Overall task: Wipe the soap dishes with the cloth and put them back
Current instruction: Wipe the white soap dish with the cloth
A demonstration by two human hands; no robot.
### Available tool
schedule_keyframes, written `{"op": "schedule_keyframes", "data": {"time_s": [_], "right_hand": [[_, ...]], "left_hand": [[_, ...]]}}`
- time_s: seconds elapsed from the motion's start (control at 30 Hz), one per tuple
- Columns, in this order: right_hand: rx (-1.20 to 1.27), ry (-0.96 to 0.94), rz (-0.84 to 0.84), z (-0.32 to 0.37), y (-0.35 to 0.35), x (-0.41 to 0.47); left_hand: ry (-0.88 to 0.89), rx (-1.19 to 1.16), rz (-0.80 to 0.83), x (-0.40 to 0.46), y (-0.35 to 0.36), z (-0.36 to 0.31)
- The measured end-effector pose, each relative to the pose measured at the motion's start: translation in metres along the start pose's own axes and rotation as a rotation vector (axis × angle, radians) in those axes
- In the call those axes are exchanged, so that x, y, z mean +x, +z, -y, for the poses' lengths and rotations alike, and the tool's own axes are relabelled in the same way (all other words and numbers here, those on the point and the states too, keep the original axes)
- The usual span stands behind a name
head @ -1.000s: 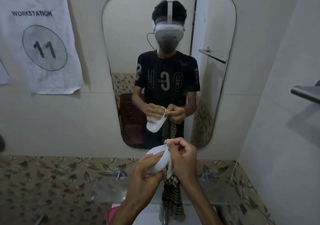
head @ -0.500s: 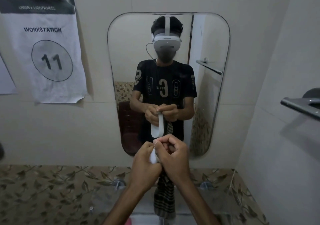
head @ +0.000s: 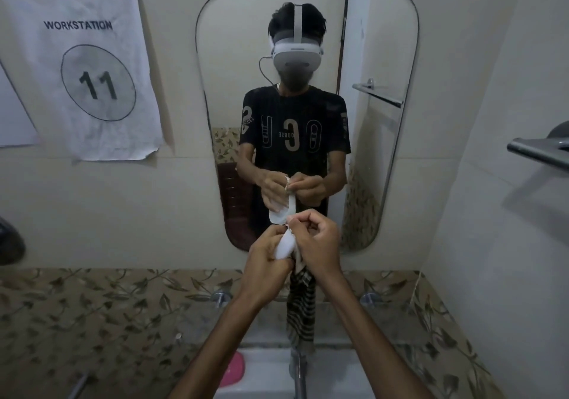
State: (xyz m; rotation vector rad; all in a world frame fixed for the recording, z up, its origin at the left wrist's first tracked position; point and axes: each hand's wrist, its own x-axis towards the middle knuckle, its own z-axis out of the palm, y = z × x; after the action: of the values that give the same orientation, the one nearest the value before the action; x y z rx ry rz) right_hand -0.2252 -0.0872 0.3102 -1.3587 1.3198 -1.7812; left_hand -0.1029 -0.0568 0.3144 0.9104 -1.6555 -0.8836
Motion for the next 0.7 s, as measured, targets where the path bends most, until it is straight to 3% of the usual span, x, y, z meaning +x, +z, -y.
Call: {"op": "schedule_keyframes", "data": {"time_s": [0.1, 0.23, 0.4, 0.57, 0.7], "right_hand": [[0.039, 0.080, -0.008, -0.008, -0.002, -0.001], [0.020, -0.031, 0.043, -0.009, 0.009, -0.020], [0.027, 0.047, -0.009, -0.009, 0.005, -0.012], [-0.073, -0.045, 0.105, -0.012, 0.012, -0.028], [-0.094, 0.031, -0.022, -0.017, 0.006, -0.017]], "left_hand": [[-0.013, 0.007, 0.005, -0.006, 0.001, 0.005], [-0.038, -0.040, 0.011, -0.010, -0.001, 0.012], [-0.093, 0.000, 0.012, -0.022, 0.000, 0.021], [-0.151, 0.004, -0.005, -0.024, -0.010, 0.029], [-0.191, -0.013, -0.047, -0.035, -0.003, 0.031]]}}
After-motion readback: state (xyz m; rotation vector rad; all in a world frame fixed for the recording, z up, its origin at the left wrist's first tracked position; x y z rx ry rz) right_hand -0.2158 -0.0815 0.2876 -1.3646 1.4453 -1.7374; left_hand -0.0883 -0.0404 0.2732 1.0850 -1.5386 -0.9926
